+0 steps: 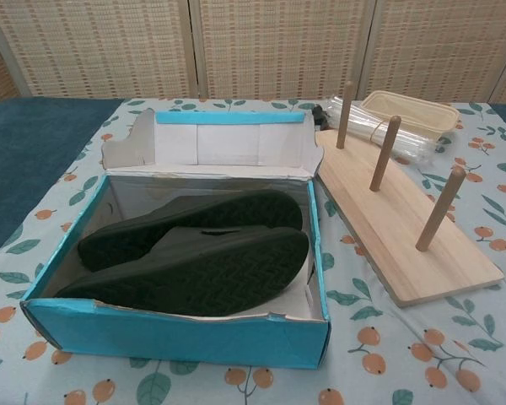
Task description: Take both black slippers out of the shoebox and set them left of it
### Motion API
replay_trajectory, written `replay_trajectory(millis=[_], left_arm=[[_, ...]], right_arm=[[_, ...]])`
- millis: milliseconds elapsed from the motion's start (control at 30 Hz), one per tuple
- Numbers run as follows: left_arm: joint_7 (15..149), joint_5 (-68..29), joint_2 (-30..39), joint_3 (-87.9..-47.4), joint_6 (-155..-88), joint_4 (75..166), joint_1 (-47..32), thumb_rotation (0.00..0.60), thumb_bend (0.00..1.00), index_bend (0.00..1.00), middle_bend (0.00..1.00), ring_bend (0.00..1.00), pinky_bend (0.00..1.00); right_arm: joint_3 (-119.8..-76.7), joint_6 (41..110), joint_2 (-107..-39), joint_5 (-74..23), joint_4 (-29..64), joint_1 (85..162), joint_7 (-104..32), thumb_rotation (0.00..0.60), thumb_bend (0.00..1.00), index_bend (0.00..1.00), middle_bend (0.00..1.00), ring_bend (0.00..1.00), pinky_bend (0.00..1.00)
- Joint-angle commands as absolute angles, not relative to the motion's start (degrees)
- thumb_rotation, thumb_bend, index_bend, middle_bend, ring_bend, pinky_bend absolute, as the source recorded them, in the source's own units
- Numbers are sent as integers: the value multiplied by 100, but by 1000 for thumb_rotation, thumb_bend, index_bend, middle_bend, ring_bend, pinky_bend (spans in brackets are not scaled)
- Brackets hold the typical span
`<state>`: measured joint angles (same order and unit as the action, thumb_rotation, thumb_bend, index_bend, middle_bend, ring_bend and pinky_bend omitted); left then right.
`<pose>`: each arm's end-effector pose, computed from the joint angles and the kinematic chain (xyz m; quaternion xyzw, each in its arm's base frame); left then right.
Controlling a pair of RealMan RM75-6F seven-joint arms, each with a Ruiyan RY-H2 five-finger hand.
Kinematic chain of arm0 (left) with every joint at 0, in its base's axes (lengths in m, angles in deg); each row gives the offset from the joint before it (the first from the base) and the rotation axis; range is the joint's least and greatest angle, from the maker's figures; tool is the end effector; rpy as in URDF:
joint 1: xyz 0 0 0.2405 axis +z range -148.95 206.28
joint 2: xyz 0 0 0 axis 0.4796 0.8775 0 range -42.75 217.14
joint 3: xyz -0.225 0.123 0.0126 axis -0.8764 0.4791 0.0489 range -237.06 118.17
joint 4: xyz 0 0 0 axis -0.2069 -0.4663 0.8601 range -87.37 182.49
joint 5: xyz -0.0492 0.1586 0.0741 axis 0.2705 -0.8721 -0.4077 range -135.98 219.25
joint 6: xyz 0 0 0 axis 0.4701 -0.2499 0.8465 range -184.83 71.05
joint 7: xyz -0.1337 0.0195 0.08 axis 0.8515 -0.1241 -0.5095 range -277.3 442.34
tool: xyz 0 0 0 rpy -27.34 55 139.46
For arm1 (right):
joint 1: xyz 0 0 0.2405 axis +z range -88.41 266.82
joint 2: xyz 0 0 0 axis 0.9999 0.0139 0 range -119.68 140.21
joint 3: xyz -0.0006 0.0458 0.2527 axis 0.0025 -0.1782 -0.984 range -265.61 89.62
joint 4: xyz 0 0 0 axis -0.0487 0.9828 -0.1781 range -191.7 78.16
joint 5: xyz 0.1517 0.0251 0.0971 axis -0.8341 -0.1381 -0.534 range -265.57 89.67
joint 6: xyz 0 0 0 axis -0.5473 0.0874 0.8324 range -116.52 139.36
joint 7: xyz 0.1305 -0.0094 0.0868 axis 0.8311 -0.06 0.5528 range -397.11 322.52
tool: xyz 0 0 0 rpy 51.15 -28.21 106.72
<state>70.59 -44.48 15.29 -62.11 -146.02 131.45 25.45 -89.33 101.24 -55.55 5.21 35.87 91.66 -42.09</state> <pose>-0.3171 0.1831 0.1637 -0.6117 -0.3112 -0.3315 0.6474 -0.2845 -0.1733 0.1763 0.6198 -0.3418 0.4027 0.5804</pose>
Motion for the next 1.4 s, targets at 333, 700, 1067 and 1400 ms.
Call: replay_trajectory(millis=[333,700,1067,1400], left_arm=[[7134,-5003,1662,-5868,-14281,13725,2351,600,406,0,0,0,108],[7046,-5308,1905,-5609,-13099,15380,1707,600,405,0,0,0,181],[6692,-4267,1322,-5963,-11746,16162,875,600,398,21,60,50,265],[5840,-3811,645,-6112,-11813,16183,648,600,381,57,142,132,344]], right_arm=[[-8871,10201,-5468,646,3664,9120,-4095,515,135,0,0,0,0],[-8771,10148,-5358,786,3757,9129,-3876,516,135,0,0,0,0],[-8696,10183,-5129,876,3822,9112,-3419,516,135,0,0,0,0],[-8685,10125,-5069,842,3854,9115,-3356,515,134,0,0,0,0]])
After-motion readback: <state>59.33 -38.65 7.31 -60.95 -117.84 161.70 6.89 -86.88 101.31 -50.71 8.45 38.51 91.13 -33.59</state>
